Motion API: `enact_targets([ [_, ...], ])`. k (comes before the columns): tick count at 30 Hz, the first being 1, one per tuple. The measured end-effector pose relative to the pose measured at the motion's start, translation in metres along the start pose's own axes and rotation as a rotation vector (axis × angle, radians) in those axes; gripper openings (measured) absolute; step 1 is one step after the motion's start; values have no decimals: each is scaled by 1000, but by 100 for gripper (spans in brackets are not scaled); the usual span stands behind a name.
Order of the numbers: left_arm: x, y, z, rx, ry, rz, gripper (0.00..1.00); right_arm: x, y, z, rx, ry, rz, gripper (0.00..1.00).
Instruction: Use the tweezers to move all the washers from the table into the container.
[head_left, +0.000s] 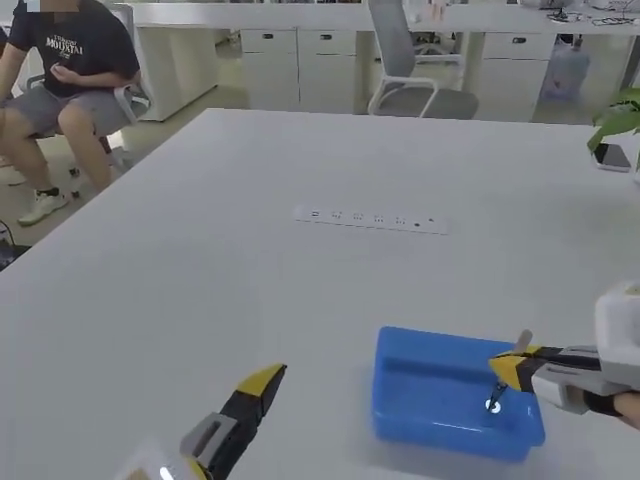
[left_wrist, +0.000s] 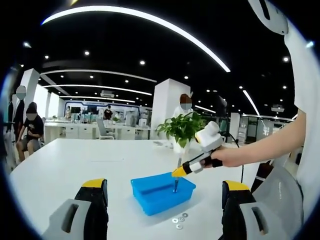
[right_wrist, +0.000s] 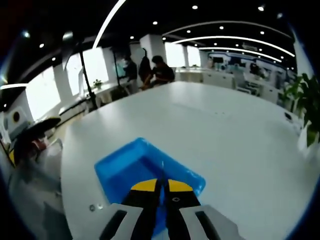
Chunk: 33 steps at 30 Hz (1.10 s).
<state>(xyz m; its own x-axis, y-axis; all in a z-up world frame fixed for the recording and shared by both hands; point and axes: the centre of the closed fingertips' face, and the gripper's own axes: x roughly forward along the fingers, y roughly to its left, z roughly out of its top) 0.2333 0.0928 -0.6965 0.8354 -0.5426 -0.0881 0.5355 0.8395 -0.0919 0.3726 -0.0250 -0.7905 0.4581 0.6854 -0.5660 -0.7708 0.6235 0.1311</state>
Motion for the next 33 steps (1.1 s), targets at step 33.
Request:
enact_targets([
  [33,0,1,-5,-3,21,-5,95,-47,78,45,62,-233,171,2],
])
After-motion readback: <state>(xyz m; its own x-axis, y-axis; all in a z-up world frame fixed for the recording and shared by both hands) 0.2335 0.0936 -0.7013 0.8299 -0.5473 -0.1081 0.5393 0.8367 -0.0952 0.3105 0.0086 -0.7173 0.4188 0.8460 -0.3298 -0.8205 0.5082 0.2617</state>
